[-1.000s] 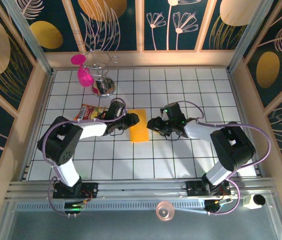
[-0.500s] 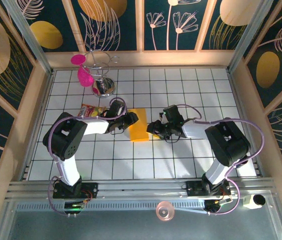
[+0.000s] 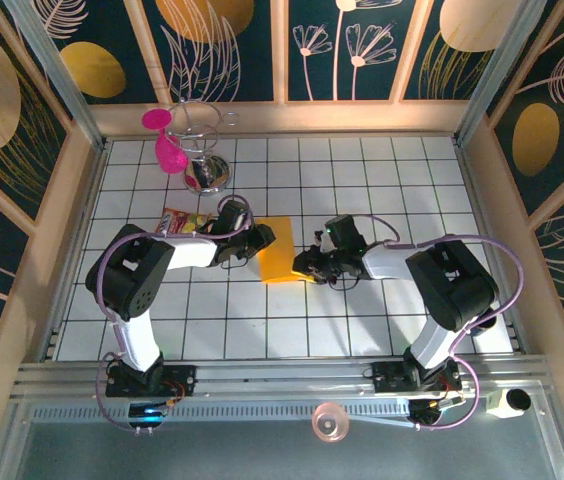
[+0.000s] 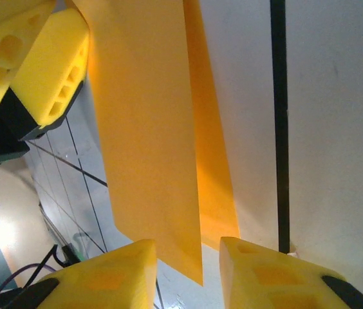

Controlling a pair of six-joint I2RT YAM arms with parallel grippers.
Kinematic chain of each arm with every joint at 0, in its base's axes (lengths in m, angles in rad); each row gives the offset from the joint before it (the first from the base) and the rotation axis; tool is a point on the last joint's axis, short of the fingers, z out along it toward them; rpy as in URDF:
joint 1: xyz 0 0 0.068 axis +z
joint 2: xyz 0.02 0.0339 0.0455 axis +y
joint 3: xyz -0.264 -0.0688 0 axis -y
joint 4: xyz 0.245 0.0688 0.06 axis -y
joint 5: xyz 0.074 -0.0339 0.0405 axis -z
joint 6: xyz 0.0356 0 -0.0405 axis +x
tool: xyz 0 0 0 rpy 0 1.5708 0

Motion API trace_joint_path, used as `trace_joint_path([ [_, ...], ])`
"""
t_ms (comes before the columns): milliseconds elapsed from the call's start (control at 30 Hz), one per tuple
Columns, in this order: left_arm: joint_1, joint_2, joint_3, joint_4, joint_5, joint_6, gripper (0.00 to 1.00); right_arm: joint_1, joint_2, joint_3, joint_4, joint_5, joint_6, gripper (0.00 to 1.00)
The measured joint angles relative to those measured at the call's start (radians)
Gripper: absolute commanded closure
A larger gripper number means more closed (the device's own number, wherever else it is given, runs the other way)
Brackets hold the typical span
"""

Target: Fold a paper plane with a square sheet of paper (pick it up from the middle)

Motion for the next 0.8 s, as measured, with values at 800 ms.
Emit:
trace_joint_path([
  [800, 0.006, 0.000, -0.001, 0.002, 0.024, -0.002, 0.61, 0.001, 0.000, -0.068, 0.200, -0.009, 0.103, 0.90],
])
